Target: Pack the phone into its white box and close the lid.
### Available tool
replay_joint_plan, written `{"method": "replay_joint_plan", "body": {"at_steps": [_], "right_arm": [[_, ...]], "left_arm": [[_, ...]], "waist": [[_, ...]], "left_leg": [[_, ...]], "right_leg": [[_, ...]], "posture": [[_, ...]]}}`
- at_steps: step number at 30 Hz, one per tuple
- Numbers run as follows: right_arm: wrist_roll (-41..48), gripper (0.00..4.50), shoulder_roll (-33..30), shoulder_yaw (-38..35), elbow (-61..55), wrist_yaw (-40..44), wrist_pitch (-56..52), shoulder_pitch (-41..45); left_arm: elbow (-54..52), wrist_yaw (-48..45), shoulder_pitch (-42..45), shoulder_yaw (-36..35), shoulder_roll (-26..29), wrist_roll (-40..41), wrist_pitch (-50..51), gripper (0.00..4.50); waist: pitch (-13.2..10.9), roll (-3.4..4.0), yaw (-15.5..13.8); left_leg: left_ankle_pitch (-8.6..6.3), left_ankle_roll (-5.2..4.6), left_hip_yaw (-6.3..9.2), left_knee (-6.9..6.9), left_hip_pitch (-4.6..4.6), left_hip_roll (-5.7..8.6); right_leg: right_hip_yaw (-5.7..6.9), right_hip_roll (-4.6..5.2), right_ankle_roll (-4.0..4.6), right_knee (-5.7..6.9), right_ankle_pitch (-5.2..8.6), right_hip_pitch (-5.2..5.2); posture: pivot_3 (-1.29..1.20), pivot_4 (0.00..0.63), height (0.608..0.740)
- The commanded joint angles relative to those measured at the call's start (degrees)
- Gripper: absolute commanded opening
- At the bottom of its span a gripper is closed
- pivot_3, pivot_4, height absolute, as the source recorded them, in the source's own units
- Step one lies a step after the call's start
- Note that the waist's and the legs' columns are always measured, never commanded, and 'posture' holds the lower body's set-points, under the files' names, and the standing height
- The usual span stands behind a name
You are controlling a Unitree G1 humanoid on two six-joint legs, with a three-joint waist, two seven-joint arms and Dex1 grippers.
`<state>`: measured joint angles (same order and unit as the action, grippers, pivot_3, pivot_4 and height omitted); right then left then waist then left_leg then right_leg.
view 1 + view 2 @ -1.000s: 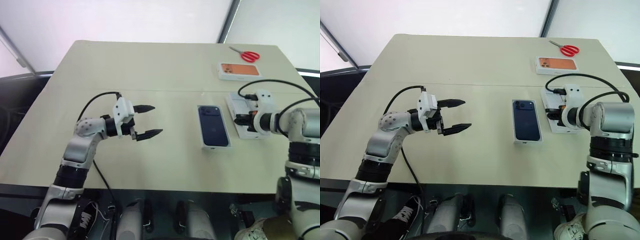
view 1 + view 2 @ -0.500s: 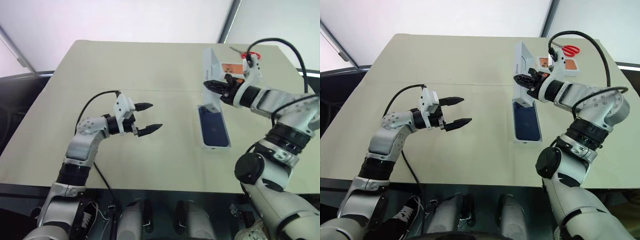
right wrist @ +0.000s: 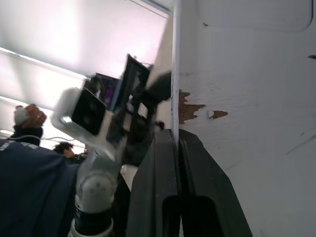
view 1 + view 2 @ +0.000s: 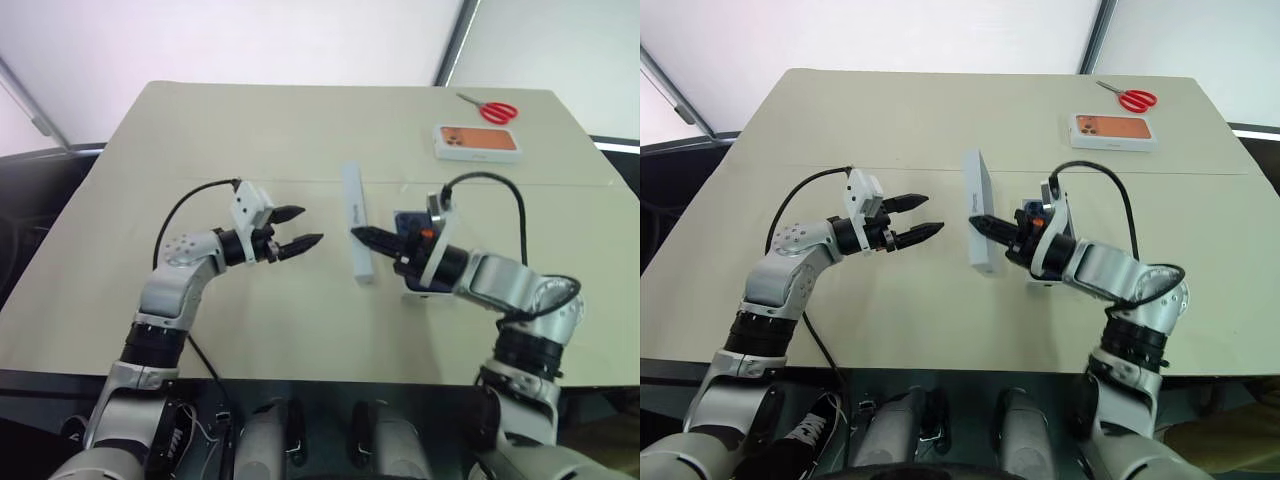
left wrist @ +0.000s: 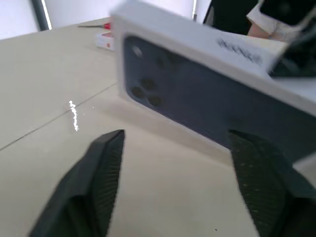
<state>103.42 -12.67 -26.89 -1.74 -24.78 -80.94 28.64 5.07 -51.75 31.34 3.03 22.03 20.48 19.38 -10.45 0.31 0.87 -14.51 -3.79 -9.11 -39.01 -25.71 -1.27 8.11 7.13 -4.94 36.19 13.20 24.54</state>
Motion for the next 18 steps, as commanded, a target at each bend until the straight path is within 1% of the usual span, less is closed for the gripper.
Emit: {"method": "replay_joint_plan", "body": {"at_steps": [1,4,5,7,10,13,18], "right_arm": [[9.51,0.00,-5.81,3.15,-0.88,-3.45,8.63,-1.33],[9.58,0.00,-8.24,5.16,-1.37,-2.27,11.42,-2.12],[9.58,0.00,-8.60,5.46,-1.34,-2.01,12.21,-2.21],[9.58,0.00,-9.63,6.43,-1.37,-1.28,12.98,-2.83],[9.58,0.00,-10.55,7.57,-1.34,-1.34,14.26,-3.73],[9.58,0.00,-10.00,7.50,-1.35,-0.66,15.36,-3.97],[9.58,0.00,-12.31,7.81,-0.65,-0.66,16.23,-5.23]], "left_arm": [[-0.48,2.21,0.60,1.11,-3.44,0.20,-0.01,1.75],[2.47,4.02,1.37,2.72,-7.60,-1.15,-1.50,0.16],[3.53,4.33,1.74,3.36,-8.91,-1.64,-2.08,0.03],[7.00,4.94,3.11,4.66,-12.34,-2.47,-3.33,0.03],[11.96,5.69,5.00,5.86,-15.60,-4.12,-5.36,0.03],[15.58,6.44,6.71,6.64,-17.76,-5.83,-7.72,0.03],[15.54,5.99,7.66,7.14,-19.50,-6.23,-8.71,0.03]], "waist": [[0.00,0.00,-0.05],[0.02,-0.03,-0.05],[0.02,-0.02,-0.07],[0.02,-0.03,-0.12],[0.02,-0.03,-0.26],[0.02,-0.03,-0.23],[0.02,-0.03,-0.35]], "left_leg": [[0.00,-0.01,-0.03,0.00,0.00,0.00],[0.00,-0.02,-0.03,-0.04,0.04,-0.03],[0.00,-0.02,-0.04,-0.03,0.05,-0.08],[0.00,-0.02,-0.05,-0.03,0.04,-0.17],[0.00,-0.04,-0.06,-0.06,0.02,-0.19],[-0.11,-0.22,-0.06,-0.09,0.02,-0.19],[-0.14,-0.27,-0.06,-0.09,0.01,-0.23]], "right_leg": [[-0.03,0.00,-0.01,-0.03,0.00,0.00],[-0.06,-0.04,-0.02,-0.01,-0.01,-0.02],[-0.07,-0.09,-0.02,-0.02,-0.01,-0.02],[-0.10,-0.17,-0.02,-0.02,-0.01,-0.02],[-0.10,-0.19,-0.02,-0.02,-0.01,-0.01],[-0.10,-0.19,-0.02,-0.03,-0.01,-0.01],[-0.12,-0.20,-0.01,-0.03,-0.01,0.00]], "posture": [[0.00,0.150,0.738],[0.00,0.150,0.738],[0.00,0.150,0.738],[0.00,0.150,0.738],[0.00,0.150,0.738],[0.00,0.150,0.738],[0.00,0.150,0.738]]}}
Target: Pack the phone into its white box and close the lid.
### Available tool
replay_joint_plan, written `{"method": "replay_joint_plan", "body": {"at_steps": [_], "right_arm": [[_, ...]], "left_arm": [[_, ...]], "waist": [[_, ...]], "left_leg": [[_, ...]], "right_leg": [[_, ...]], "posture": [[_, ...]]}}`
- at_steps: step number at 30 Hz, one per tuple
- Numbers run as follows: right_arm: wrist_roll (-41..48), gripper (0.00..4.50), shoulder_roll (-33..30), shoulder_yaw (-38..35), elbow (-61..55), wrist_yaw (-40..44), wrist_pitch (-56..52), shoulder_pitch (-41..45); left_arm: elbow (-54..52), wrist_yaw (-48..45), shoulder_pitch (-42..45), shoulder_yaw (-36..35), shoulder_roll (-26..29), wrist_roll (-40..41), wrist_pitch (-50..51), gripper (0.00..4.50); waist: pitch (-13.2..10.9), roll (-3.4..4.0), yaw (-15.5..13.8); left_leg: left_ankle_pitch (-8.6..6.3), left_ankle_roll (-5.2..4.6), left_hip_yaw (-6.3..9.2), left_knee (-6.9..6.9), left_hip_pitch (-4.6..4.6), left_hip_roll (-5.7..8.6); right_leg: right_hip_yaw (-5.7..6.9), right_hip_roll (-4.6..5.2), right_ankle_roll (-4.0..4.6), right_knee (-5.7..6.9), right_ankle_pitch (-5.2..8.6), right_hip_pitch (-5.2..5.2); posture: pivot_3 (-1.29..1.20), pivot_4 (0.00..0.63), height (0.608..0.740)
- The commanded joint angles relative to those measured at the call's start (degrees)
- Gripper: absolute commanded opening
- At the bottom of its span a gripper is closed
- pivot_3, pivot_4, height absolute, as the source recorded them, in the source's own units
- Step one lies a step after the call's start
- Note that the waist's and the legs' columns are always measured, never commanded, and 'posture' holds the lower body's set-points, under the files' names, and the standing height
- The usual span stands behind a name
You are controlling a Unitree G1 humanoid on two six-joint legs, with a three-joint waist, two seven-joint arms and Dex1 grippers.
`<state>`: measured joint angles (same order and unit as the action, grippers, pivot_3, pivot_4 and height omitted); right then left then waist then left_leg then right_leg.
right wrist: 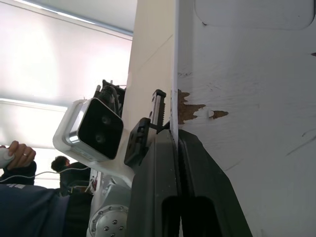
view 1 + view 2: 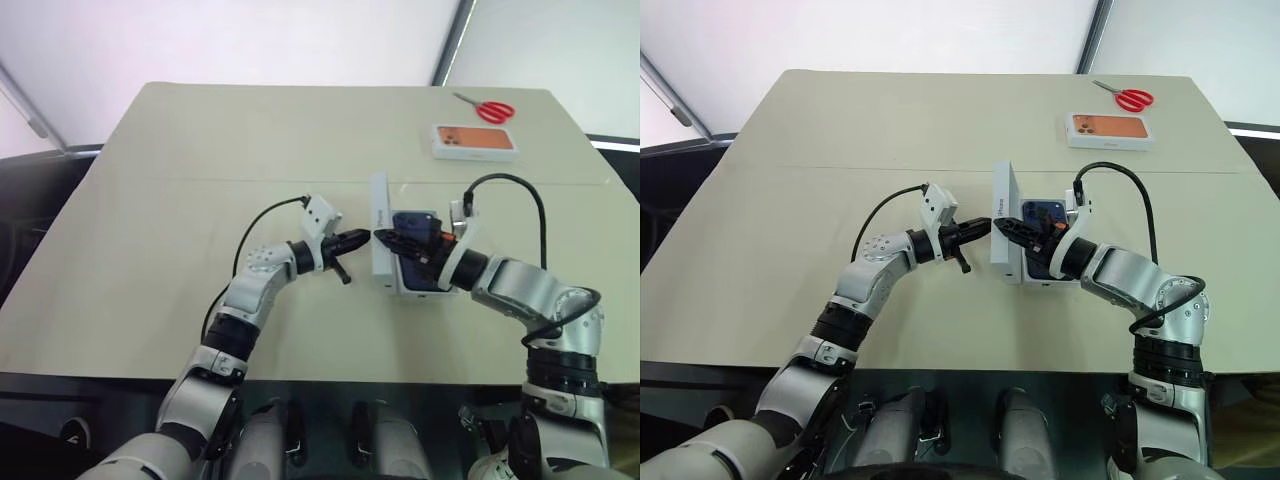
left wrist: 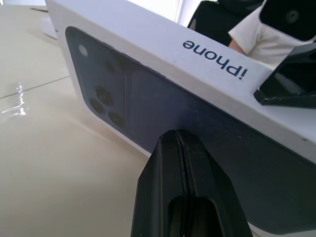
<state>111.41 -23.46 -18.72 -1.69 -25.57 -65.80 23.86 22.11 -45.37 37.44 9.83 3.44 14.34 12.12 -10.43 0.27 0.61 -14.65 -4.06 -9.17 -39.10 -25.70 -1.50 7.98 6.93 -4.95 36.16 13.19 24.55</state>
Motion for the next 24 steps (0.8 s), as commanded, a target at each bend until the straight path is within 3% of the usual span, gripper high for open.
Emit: {"method": "replay_joint_plan", "body": {"at_steps": [1,3,8,9,11,13,17,21,24], "right_arm": [[1.59,0.29,-1.62,-0.75,-0.09,0.13,1.39,-0.50],[1.59,0.98,-2.03,-1.06,-0.06,1.94,0.86,-0.21],[1.58,3.54,-7.21,-0.32,1.87,1.34,3.54,1.97],[-1.97,3.97,-9.63,0.21,1.90,3.57,2.73,2.42],[-7.13,3.97,-12.96,0.29,2.14,7.51,2.55,3.51],[-18.05,3.97,-17.57,2.22,-0.23,15.72,4.08,4.05],[-30.07,3.97,-19.87,0.72,1.74,21.45,10.92,6.33],[-50.95,3.97,-25.32,6.84,-0.87,33.97,21.24,4.51],[-62.62,3.97,-25.97,10.05,0.55,36.79,27.40,2.91]], "left_arm": [[-1.06,-0.44,1.56,0.47,-1.18,-0.22,-1.47,0.00],[0.09,-0.21,1.66,0.75,-1.61,-0.88,-2.24,0.00],[1.37,-0.38,2.53,0.69,-2.62,-1.29,-2.73,0.00],[2.02,-0.49,2.93,0.66,-3.05,-1.23,-2.47,0.00],[4.08,-0.55,3.74,0.96,-3.72,-2.01,-3.55,0.00],[6.19,-1.03,4.69,0.88,-4.41,-1.98,-3.87,0.00],[10.37,-1.29,6.30,0.72,-5.95,-2.51,-5.35,0.00],[16.32,-1.39,8.69,0.36,-8.30,-3.17,-7.72,0.00],[21.79,-0.96,11.29,0.33,-10.18,-4.10,-10.54,0.00]], "waist": [[0.00,0.00,-0.15],[0.00,0.00,-0.18],[0.00,0.00,-0.07],[0.00,0.00,-0.10],[0.00,0.00,-0.11],[0.00,0.00,-0.15],[0.00,-0.01,-0.10],[-0.01,-0.01,-0.37],[-0.01,-0.05,-0.59]], "left_leg": [[-0.01,-0.02,0.00,-0.01,-0.01,0.00],[-0.04,-0.07,0.00,-0.05,-0.01,0.01],[-0.09,-0.15,0.00,-0.06,-0.03,0.02],[-0.09,-0.15,0.00,-0.06,-0.04,0.02],[-0.10,-0.17,0.00,-0.06,-0.05,0.03],[-0.13,-0.22,0.00,-0.06,-0.04,0.03],[-0.16,-0.27,0.00,-0.07,-0.07,0.01],[-0.15,-0.26,-0.02,-0.08,-0.14,0.03],[-0.16,-0.28,-0.03,-0.11,-0.14,0.03]], "right_leg": [[0.00,0.01,0.00,0.00,0.00,0.00],[0.00,0.03,0.00,-0.01,0.00,-0.02],[0.00,0.05,0.00,-0.03,0.00,-0.01],[0.01,0.05,0.00,-0.03,0.00,0.00],[0.01,0.05,0.00,-0.04,0.00,0.00],[0.00,0.05,0.00,-0.05,0.00,0.00],[0.02,0.02,0.00,-0.08,0.00,0.02],[0.07,0.04,-0.01,-0.08,0.00,0.08],[0.07,0.05,-0.01,-0.09,0.01,0.07]], "posture": [[0.00,0.150,0.738],[0.00,0.150,0.738],[0.00,0.150,0.738],[0.00,0.150,0.738],[0.00,0.150,0.738],[0.00,0.150,0.738],[0.00,0.150,0.738],[0.00,0.150,0.738],[0.00,0.150,0.738]]}}
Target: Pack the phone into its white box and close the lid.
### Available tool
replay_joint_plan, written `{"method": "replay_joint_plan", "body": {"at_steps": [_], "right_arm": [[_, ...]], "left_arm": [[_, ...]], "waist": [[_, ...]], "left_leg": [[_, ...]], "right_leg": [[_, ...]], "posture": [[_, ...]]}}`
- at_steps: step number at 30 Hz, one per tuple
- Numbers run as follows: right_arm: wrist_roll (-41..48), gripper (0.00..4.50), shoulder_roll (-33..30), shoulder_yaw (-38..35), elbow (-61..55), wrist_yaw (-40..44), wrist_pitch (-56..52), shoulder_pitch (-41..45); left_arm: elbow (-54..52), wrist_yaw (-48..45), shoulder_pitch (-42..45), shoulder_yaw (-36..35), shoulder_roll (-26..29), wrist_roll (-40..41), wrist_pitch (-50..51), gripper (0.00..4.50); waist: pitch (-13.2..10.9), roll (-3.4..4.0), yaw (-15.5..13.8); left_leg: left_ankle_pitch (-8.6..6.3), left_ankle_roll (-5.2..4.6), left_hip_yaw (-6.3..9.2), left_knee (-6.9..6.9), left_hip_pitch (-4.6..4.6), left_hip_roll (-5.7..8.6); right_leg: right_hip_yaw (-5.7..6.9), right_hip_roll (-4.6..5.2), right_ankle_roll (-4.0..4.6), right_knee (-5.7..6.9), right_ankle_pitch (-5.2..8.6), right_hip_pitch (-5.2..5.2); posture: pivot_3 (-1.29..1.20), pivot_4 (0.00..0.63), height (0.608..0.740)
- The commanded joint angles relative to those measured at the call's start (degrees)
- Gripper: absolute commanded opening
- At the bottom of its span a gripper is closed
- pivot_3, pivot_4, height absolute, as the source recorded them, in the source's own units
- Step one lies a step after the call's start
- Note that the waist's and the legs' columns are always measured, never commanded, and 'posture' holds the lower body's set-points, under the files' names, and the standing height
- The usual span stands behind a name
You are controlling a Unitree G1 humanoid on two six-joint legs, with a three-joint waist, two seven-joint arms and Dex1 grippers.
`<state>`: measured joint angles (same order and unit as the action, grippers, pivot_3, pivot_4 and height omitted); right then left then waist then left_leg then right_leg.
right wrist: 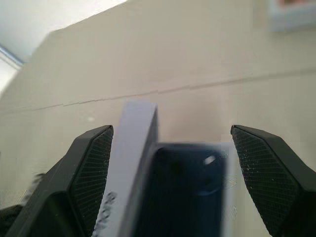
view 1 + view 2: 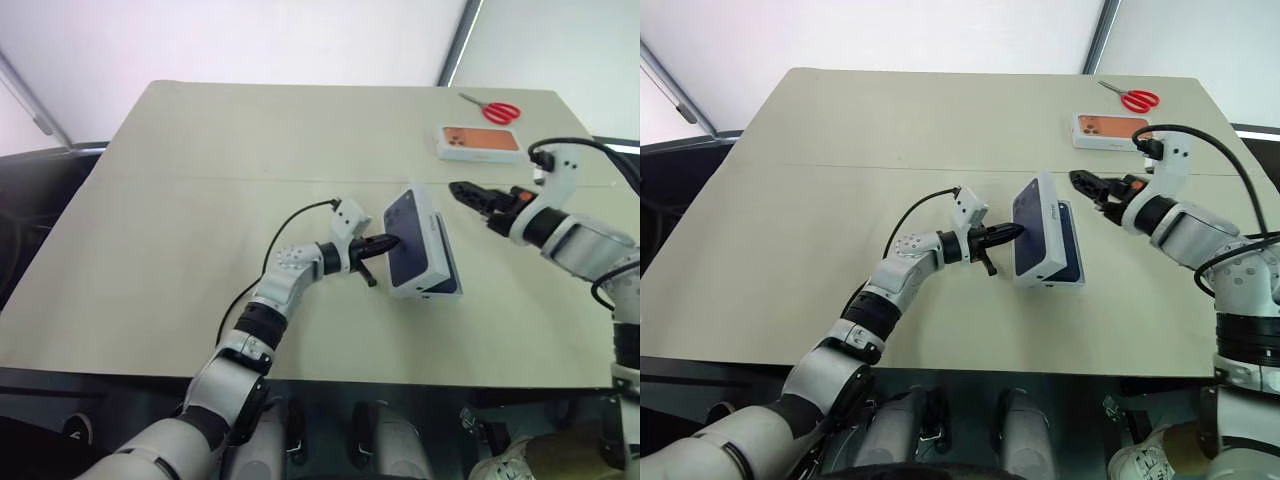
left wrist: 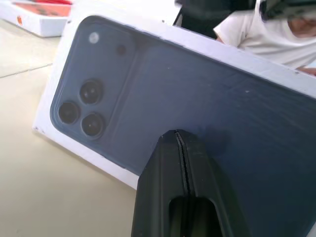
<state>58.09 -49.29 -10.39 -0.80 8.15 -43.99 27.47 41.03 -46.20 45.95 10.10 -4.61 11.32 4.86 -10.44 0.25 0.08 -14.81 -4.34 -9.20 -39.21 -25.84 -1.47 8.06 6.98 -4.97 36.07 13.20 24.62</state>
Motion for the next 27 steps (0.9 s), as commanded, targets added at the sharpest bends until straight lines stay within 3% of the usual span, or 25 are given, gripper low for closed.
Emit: {"method": "replay_joint_plan", "body": {"at_steps": [1,4,10,20,27], "right_arm": [[-12.72,3.97,-0.11,2.65,0.19,3.66,7.26,-1.13],[-21.83,3.10,-0.89,6.01,0.14,8.14,12.22,-2.69],[-39.35,0.07,-0.75,12.24,0.77,11.33,21.84,-3.10],[-49.06,0.07,1.49,13.00,0.71,16.43,24.19,-5.02],[-52.19,0.07,1.51,11.27,-0.51,18.25,22.20,-7.55]], "left_arm": [[3.87,-0.25,3.43,0.04,-2.55,-1.28,-3.98,0.00],[4.91,-0.96,4.19,-0.39,-2.57,-1.64,-5.12,0.00],[2.10,-1.15,3.55,-1.88,-0.57,-0.69,-4.13,0.00],[-5.87,-0.65,-2.10,-0.64,6.79,-3.11,3.50,0.00],[-2.58,-1.37,-0.62,1.13,3.76,-4.06,5.10,0.00]], "waist": [[-0.01,-0.02,-0.16],[-0.01,-0.02,-0.33],[-0.01,-0.02,-0.15],[-0.01,-0.01,-0.42],[0.00,-0.01,-0.88]], "left_leg": [[0.00,0.00,0.00,0.00,0.00,0.00],[0.01,0.02,-0.01,0.00,0.00,-0.01],[0.17,0.29,-0.02,0.00,0.00,-0.05],[0.27,0.45,-0.01,-0.01,0.03,-0.03],[0.27,0.46,0.02,-0.05,0.05,0.01]], "right_leg": [[0.00,0.00,0.00,0.00,0.00,0.00],[0.00,0.01,0.00,0.01,0.00,0.04],[0.00,0.01,0.02,0.04,-0.01,0.07],[0.02,0.03,0.02,0.05,-0.01,0.03],[0.07,0.10,0.02,0.03,-0.01,-0.06]], "posture": [[0.00,0.150,0.738],[0.00,0.150,0.738],[0.00,0.150,0.738],[0.00,0.150,0.738],[0.00,0.150,0.738]]}}
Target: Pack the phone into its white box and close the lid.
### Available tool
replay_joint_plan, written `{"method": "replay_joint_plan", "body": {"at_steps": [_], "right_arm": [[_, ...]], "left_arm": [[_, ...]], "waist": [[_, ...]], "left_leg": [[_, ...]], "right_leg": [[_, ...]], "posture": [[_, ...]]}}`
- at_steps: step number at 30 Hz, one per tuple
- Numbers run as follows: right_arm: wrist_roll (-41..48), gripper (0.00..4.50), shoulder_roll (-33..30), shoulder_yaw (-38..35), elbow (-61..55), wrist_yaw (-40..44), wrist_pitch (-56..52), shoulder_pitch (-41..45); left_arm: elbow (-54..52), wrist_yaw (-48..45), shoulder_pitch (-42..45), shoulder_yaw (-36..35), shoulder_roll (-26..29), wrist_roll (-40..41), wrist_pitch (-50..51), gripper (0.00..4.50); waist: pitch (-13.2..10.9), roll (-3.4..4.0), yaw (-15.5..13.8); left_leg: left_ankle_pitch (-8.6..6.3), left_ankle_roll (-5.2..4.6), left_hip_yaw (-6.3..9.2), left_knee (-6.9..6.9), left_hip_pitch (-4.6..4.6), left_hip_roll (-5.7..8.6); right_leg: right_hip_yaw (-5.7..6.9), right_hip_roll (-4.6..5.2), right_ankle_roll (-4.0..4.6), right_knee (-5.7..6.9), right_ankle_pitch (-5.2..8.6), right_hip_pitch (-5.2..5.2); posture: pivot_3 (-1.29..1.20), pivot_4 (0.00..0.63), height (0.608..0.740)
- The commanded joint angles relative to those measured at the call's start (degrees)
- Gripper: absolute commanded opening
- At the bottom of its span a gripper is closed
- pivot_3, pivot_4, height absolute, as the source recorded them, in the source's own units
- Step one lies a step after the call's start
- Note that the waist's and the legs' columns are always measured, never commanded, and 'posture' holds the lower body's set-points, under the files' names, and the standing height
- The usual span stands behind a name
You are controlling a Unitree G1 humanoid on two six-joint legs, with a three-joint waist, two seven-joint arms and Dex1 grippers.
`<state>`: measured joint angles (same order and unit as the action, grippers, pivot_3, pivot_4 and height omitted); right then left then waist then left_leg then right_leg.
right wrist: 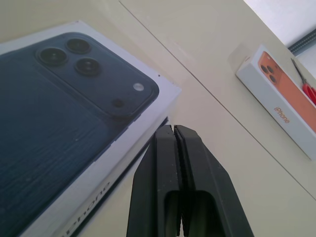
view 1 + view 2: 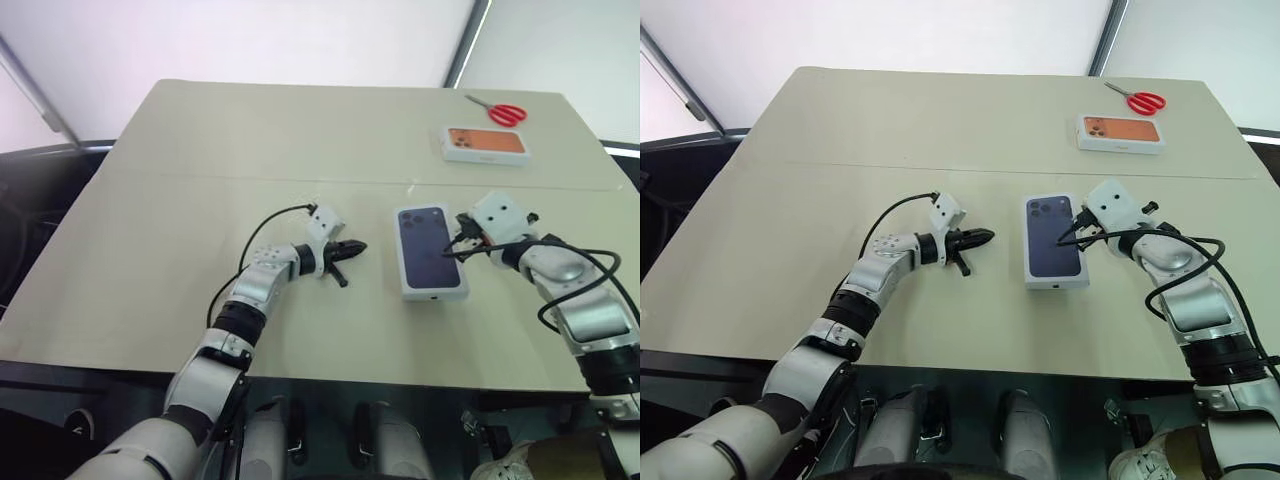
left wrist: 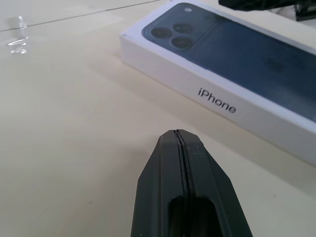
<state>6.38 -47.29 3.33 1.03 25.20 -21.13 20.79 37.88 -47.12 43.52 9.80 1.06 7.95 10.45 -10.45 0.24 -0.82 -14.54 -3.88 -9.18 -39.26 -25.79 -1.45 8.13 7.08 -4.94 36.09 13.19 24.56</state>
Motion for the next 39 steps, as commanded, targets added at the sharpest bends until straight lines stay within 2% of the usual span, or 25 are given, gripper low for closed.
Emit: {"method": "replay_joint_plan", "body": {"at_steps": [1,12,25,26,27,39], "right_arm": [[-0.48,0.07,-0.39,-2.78,-2.73,1.52,-0.78,-1.06],[-0.70,0.07,0.68,-4.74,-8.29,4.08,-4.83,-3.82],[-2.83,0.07,1.36,-5.32,-8.34,4.84,-5.30,-4.58],[-2.94,0.07,1.37,-5.43,-8.32,4.96,-5.48,-4.46],[-3.14,0.07,1.34,-5.47,-8.25,5.04,-5.51,-4.42],[-5.19,0.07,1.32,-5.37,-7.93,4.92,-6.05,-6.32]], "left_arm": [[1.10,-0.48,2.10,1.57,-2.20,-0.88,-0.39,0.00],[8.29,-0.40,5.98,1.29,-6.73,-1.87,-2.71,0.00],[2.93,-0.56,7.04,-0.32,-8.55,-0.46,-0.75,0.00],[2.59,0.09,7.13,1.55,-7.98,-2.90,-2.03,0.00],[2.44,0.74,7.11,2.92,-7.61,-4.75,-3.31,0.00],[3.98,0.89,7.42,0.60,-9.06,-2.94,-0.95,0.00]], "waist": [[0.00,0.00,0.05],[0.00,0.00,0.08],[0.00,-0.01,0.12],[0.00,-0.01,0.14],[0.00,-0.01,0.14],[0.00,-0.01,0.09]], "left_leg": [[0.00,0.00,0.00,0.00,0.00,0.00],[-0.01,-0.01,0.00,0.00,0.06,-0.01],[-0.02,-0.03,0.02,0.00,0.04,0.01],[-0.02,-0.03,0.01,0.00,0.04,0.01],[-0.01,-0.03,0.01,0.00,0.04,0.01],[-0.01,-0.02,0.01,-0.01,0.04,0.01]], "right_leg": [[0.00,0.01,0.00,0.00,0.00,0.00],[0.00,0.10,0.00,0.02,0.00,0.00],[0.04,0.15,0.01,0.02,0.00,0.00],[0.04,0.15,0.01,0.02,0.00,0.00],[0.04,0.15,0.01,0.03,0.00,0.00],[0.04,0.13,0.01,0.04,0.00,0.00]], "posture": [[0.00,0.150,0.738],[0.00,0.150,0.738],[0.00,0.150,0.738],[0.00,0.150,0.738],[0.00,0.150,0.738],[0.00,0.150,0.738]]}}
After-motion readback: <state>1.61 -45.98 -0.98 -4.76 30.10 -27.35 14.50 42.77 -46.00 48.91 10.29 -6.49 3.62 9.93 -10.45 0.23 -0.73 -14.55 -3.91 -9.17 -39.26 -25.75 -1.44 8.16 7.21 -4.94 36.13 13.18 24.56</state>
